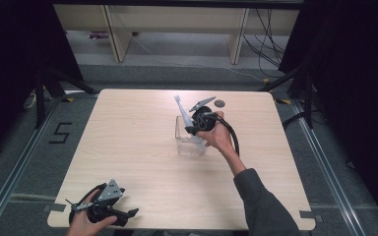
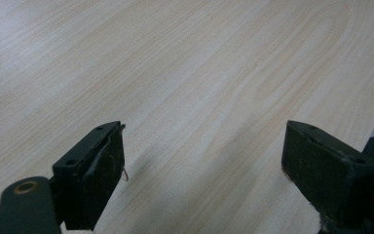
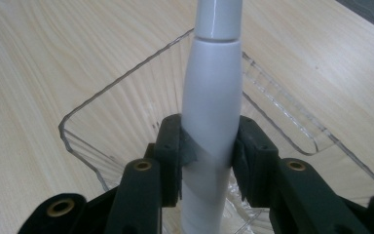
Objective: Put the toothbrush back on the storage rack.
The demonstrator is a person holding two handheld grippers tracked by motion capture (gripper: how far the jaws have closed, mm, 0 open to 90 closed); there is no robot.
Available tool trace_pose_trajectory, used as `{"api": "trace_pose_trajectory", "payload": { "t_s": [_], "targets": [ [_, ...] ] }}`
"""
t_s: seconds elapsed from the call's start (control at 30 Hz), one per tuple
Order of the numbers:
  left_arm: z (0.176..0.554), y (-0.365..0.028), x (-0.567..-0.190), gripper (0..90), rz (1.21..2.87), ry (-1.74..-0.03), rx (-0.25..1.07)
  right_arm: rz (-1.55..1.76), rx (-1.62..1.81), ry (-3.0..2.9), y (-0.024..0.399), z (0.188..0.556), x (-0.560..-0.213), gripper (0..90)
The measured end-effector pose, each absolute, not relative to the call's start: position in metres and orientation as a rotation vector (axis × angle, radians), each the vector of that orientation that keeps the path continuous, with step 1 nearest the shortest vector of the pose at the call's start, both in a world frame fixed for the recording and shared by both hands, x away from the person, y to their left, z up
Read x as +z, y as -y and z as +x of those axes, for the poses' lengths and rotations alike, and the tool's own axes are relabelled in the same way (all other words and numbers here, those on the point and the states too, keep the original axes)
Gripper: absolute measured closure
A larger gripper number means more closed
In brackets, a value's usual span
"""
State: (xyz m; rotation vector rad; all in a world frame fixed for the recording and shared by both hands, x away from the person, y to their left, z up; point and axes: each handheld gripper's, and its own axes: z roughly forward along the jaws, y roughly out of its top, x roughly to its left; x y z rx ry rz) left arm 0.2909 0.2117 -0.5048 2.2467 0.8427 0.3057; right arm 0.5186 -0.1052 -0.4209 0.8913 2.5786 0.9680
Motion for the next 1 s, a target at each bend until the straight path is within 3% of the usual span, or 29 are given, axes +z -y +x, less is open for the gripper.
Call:
{"api": "trace_pose_trajectory", "payload": {
  "t_s": [1.0],
  "targets": [
    [0.291,-0.211,-0.505,15.4,2.253,-0.837,0.3,0.981,0.885,-2.631,0.094,0.521,-0.425,65.7]
  ]
}}
